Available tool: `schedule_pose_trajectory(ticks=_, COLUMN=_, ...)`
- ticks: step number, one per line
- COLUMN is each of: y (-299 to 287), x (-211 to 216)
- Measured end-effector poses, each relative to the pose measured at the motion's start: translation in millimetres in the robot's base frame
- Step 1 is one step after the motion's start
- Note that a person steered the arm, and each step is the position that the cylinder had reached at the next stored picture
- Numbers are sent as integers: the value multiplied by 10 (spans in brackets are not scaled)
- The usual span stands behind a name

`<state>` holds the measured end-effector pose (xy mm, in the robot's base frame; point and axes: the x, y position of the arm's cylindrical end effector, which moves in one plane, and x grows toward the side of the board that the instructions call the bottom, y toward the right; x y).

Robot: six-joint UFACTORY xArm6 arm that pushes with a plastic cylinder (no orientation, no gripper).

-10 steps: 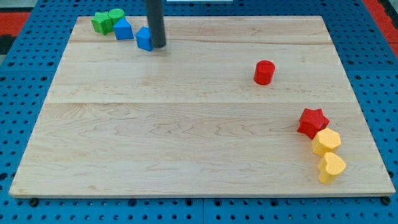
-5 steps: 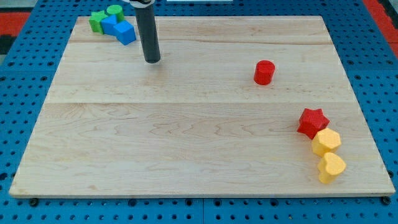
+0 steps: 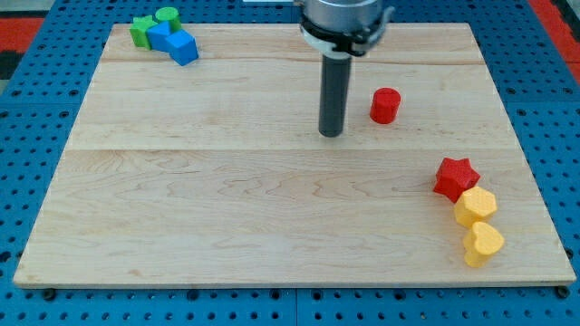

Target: Move your arm to the bottom center

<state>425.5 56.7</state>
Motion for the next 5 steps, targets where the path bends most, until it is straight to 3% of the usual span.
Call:
schedule_pose_trajectory(ticks=3, y=-11, x=1218)
schedule_pose_trajectory(ticks=5, y=-381, x=1574)
